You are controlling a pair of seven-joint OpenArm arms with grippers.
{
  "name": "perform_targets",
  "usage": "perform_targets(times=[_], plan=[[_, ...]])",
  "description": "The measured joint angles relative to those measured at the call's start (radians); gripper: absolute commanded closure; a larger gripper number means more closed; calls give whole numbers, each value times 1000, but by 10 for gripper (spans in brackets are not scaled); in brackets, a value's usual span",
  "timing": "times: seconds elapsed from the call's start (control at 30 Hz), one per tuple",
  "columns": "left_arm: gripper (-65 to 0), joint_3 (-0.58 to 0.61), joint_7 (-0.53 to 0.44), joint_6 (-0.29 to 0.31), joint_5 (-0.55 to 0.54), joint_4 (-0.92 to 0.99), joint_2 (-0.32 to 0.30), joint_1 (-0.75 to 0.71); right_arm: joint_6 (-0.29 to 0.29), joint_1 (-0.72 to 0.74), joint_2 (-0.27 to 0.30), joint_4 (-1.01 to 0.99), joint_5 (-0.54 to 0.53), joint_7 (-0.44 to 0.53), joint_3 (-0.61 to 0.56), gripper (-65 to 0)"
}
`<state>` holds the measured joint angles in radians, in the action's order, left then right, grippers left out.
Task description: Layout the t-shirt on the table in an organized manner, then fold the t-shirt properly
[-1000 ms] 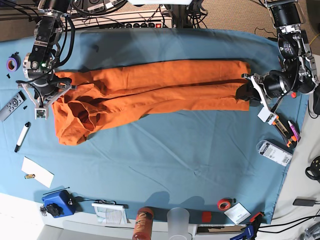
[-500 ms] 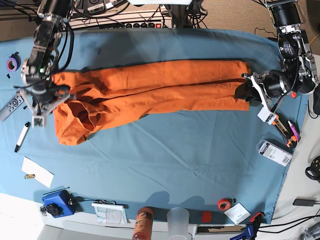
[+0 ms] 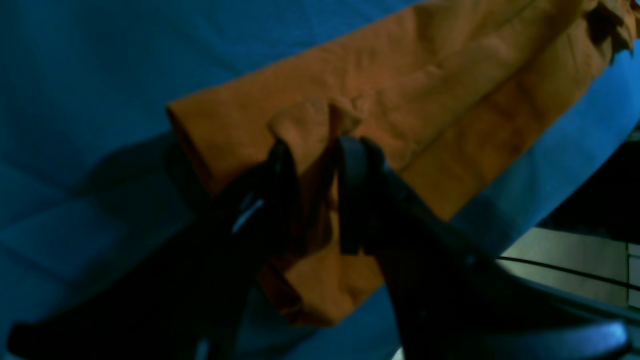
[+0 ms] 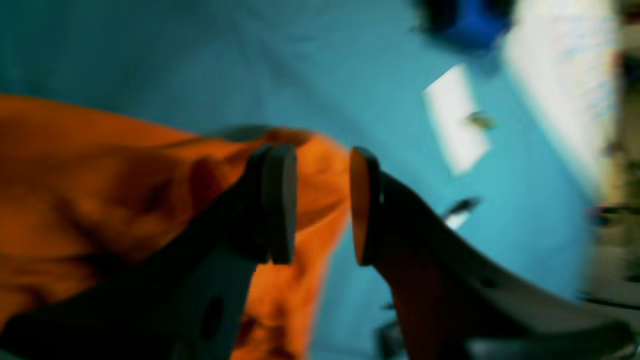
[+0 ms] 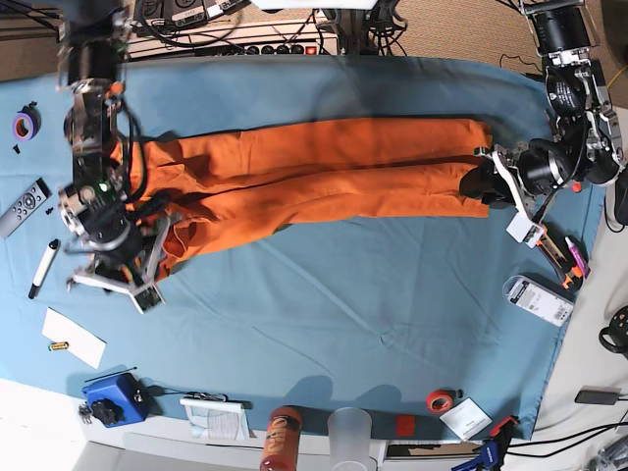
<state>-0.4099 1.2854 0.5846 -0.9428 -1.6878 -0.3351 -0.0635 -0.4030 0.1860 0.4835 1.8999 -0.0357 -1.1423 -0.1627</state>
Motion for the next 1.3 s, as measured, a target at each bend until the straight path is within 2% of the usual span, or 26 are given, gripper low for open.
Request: perform_targets(times=[0.07, 0.17, 0.27, 0.43, 0.57, 0.83, 0.87, 0.97, 1.03, 1.1, 1.3], plan=[[-166, 0, 0, 0, 11, 0, 0, 0, 4, 25, 28, 0, 2, -6, -48, -186], [-166, 0, 0, 0, 11, 0, 0, 0, 2, 27, 34, 0, -5, -5, -85, -186], [-166, 0, -1, 0, 11, 0, 0, 0, -1, 26, 34, -19, -47, -10, -88, -186], [-166, 0, -1, -1, 11, 0, 0, 0, -3, 25, 34, -134, -47, -17, -88, -186], [-166, 0, -4, 0, 11, 0, 0, 0, -68, 24, 34, -208, -87, -17, -88, -186], [-166, 0, -4, 0, 11, 0, 0, 0, -70, 25, 34, -225, -122, -36, -88, -184], [-166, 0, -4, 0, 11, 0, 0, 0, -70, 25, 34, -225, -133, -36, -88, -164], [-166, 0, -4, 0, 11, 0, 0, 0, -70, 22, 31, -225, -150, -39, -88, -46], [-166, 0, -5, -1, 10, 0, 0, 0, -70, 18, 32, -225, -150, -69, -88, -1], [-166, 0, -5, 0, 10, 0, 0, 0, -60, 12, 32, -225, -150, -79, -88, 0], [-166, 0, -5, 0, 10, 0, 0, 0, 39, 13, 32, -225, -92, -68, -88, 0]])
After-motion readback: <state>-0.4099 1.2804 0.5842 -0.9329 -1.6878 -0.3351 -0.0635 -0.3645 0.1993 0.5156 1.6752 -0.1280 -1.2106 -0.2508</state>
